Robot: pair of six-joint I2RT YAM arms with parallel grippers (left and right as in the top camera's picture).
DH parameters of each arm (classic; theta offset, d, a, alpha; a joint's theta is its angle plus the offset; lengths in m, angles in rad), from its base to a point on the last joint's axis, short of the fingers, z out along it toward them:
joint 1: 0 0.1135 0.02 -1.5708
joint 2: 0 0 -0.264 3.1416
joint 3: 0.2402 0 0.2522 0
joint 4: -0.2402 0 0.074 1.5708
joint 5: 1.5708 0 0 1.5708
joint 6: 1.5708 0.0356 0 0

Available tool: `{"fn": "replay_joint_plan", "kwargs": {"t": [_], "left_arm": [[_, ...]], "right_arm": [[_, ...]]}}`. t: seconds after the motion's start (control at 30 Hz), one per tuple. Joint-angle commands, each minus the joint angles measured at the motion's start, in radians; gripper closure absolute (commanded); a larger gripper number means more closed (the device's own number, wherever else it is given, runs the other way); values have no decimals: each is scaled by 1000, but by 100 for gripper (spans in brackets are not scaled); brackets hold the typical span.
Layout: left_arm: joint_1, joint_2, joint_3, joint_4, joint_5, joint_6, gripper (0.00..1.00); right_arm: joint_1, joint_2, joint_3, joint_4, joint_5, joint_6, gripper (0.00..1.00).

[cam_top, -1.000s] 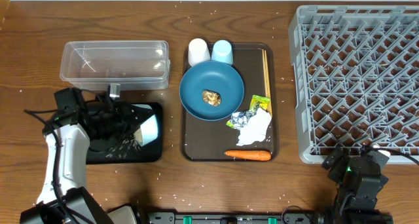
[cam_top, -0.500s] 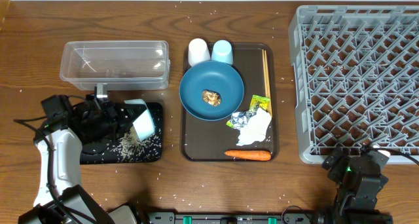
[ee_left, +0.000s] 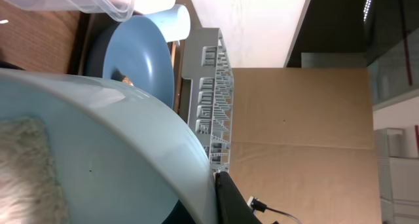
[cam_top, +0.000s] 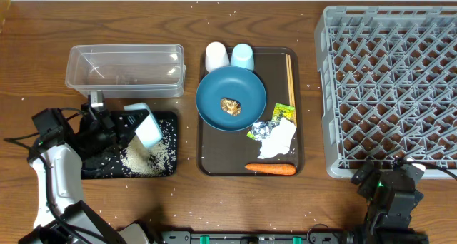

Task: Sort waste into correct bins and load items into the dishwasher rack
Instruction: 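Lift the bowl and carry it left over the black tray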

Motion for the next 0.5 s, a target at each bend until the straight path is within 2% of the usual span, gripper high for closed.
{"fn": "replay_joint_plan", "kwargs": {"t": [0.0,0.2,0.47], "left_arm": [[7,8,-4,17,39,-19,94],[7,45,-4,55,127,-50,94],[13,73,-4,108,126,-147,94]], "right_arm": [[-6,-2,11,-8,10,-11,1],[-6,-2,11,-8,10,-11,1],[-6,-2,11,-8,10,-12,1]]}}
